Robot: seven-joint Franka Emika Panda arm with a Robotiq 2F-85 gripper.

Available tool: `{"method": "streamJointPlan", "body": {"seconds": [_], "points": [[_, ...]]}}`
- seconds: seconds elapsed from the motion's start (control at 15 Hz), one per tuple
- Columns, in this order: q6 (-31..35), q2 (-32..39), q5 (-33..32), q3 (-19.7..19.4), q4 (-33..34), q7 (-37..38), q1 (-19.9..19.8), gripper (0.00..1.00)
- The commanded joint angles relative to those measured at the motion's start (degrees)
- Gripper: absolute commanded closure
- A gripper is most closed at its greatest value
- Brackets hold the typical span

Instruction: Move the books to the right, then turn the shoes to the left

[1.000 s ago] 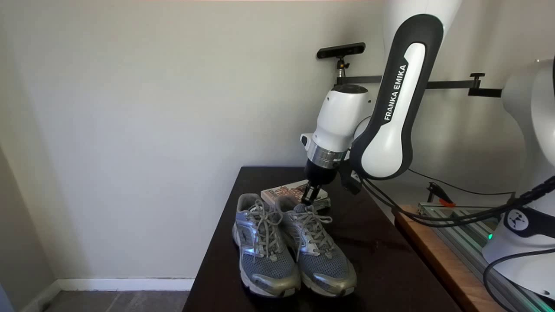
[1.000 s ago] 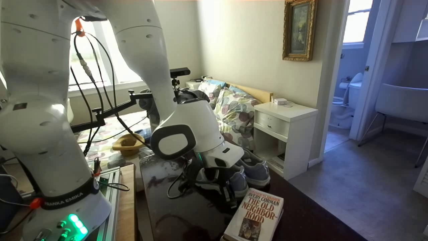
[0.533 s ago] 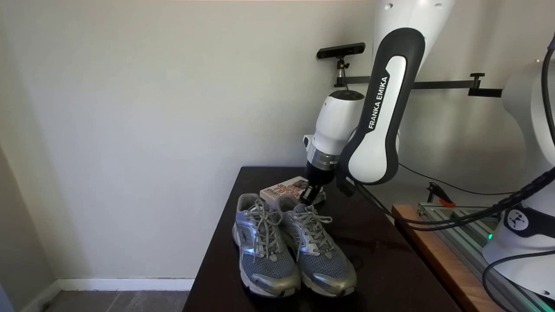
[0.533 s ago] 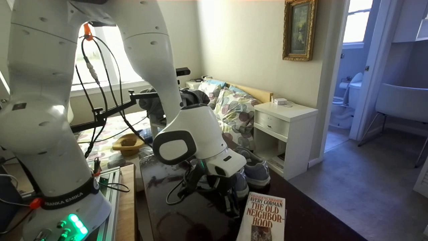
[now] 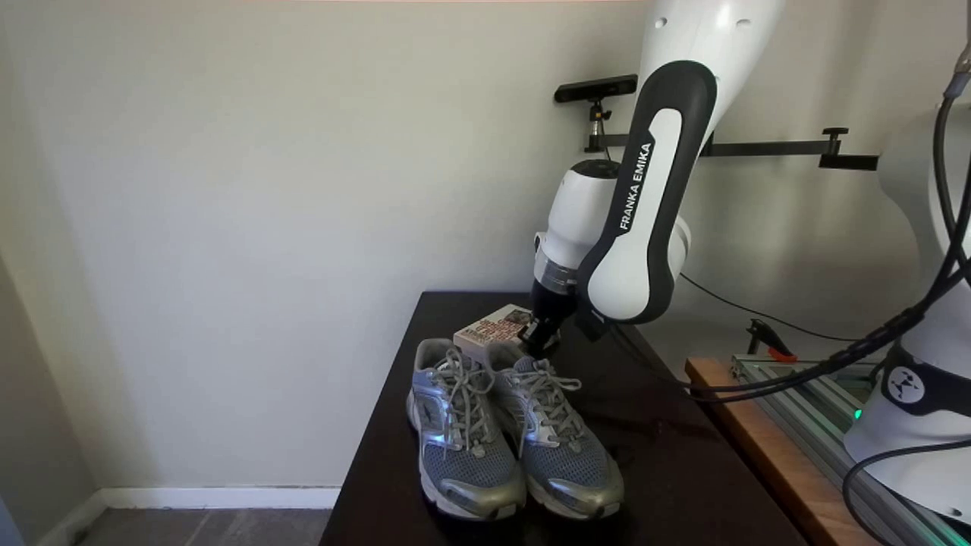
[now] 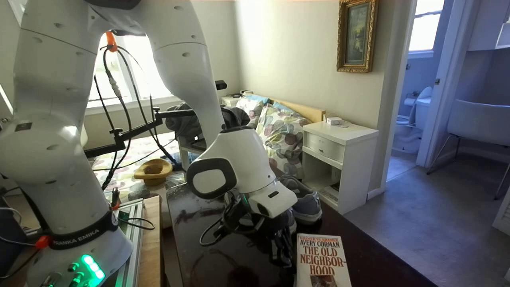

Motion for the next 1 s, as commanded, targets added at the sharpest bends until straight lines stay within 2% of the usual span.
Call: {"method": "streamJointPlan", "body": {"seconds": [0.0, 0.27, 0.67, 0.93], "points": [[-4.3, -3.9, 0.5, 1.2, 0.3, 1.4, 0.2, 1.00], [-8.0, -5.0, 0.5, 2.9, 2.3, 2.0, -0.5, 1.00], [-13.7, -5.7, 0.6, 6.8, 5.8, 1.1, -4.3, 1.00], [-19.4, -5.9, 0.4, 5.9, 7.6, 1.7, -4.0, 1.00]]}}
